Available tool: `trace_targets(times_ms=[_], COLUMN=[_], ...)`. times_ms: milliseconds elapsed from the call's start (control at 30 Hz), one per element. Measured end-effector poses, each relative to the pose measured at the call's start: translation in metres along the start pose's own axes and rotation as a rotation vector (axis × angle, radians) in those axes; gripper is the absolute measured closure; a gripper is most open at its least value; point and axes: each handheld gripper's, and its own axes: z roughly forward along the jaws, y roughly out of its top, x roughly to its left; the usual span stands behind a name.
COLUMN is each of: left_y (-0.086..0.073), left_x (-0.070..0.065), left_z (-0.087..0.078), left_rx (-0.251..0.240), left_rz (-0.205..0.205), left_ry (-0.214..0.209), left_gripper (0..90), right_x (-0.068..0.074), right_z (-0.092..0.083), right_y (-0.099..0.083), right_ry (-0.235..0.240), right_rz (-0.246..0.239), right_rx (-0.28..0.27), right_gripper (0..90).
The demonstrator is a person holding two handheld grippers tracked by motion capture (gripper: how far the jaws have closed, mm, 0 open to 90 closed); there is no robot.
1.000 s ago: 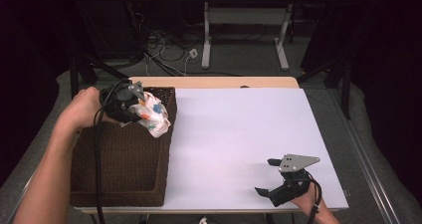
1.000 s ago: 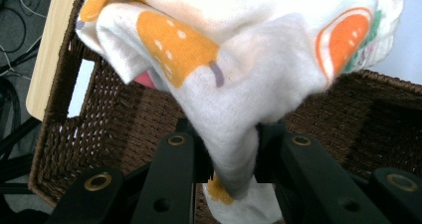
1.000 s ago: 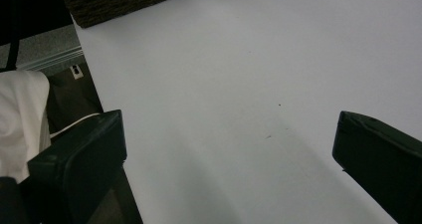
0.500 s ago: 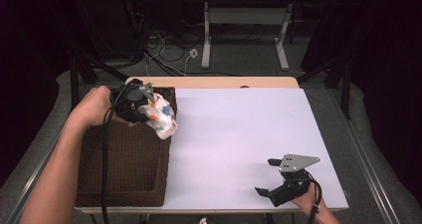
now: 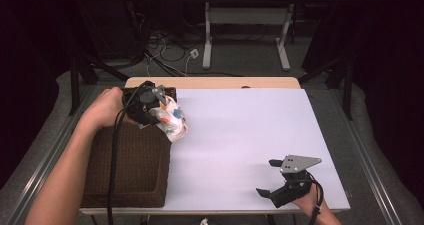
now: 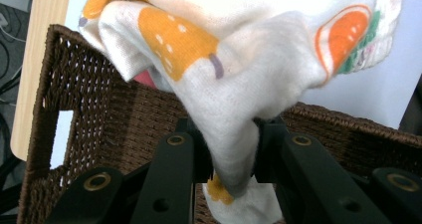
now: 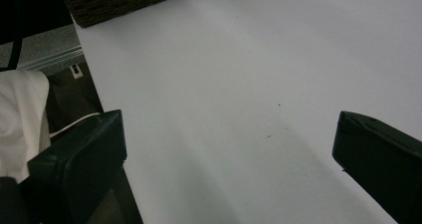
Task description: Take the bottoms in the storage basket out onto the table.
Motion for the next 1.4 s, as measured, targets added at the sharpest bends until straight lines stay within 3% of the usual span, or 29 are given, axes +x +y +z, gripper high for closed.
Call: trace_targets(times_ms=[567,1400], left_y=[0.019,0.039], left_x=[-0.006,-0.015], left_z=[0.014,0.03], left_rx=[0.009,-0.019], left_rz=[0.028,0.042], left_ry=[-0.009,-0.022], left_gripper=[75.5,75.4], right_x=[0.0,0.0], right_z=[0.0,0.0], right_y=[0.0,0.0], right_ry=[0.002,0.001], right_rz=[0.001,0.0], right_rx=[0.0,0.002], right_gripper=[0.1,0.1])
